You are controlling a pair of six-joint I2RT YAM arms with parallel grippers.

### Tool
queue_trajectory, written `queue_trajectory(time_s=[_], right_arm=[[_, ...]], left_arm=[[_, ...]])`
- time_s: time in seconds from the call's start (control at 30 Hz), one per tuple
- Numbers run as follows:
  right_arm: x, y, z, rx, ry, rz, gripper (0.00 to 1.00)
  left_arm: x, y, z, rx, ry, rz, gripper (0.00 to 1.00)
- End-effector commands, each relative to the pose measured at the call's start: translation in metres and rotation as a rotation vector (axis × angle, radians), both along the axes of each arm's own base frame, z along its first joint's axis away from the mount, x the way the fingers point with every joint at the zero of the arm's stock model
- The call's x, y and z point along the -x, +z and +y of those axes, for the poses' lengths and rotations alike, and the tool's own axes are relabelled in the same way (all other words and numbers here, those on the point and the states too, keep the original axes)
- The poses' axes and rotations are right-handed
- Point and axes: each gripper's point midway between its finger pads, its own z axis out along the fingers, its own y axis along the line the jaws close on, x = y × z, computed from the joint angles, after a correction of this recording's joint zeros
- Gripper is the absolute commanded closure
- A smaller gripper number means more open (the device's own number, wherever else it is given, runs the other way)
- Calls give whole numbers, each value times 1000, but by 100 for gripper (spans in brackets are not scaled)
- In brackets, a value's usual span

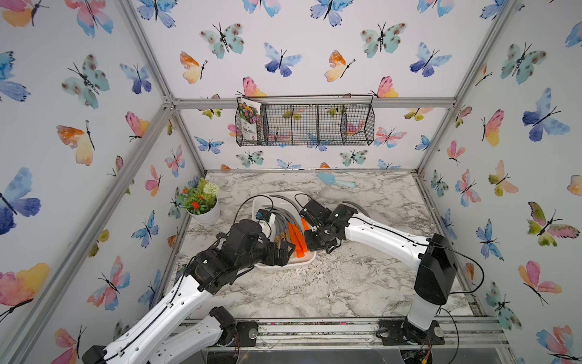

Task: Put small sickles into storage boxes
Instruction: Place the sickle in the storage box.

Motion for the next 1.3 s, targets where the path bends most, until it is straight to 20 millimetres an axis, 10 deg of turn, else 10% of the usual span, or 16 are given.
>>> queue_trajectory(time_s=[0.0, 0.73, 1.27], right_arm=[[5, -6, 13, 9, 14, 16, 85], [0, -57, 91, -56, 85, 113, 82], [3, -47, 73, -21, 60, 96, 56]], left_arm=[[4, -6, 15, -23, 54, 20, 2], [25, 0, 45, -24, 123, 23, 2], [15, 12, 43, -59, 116, -20, 2]])
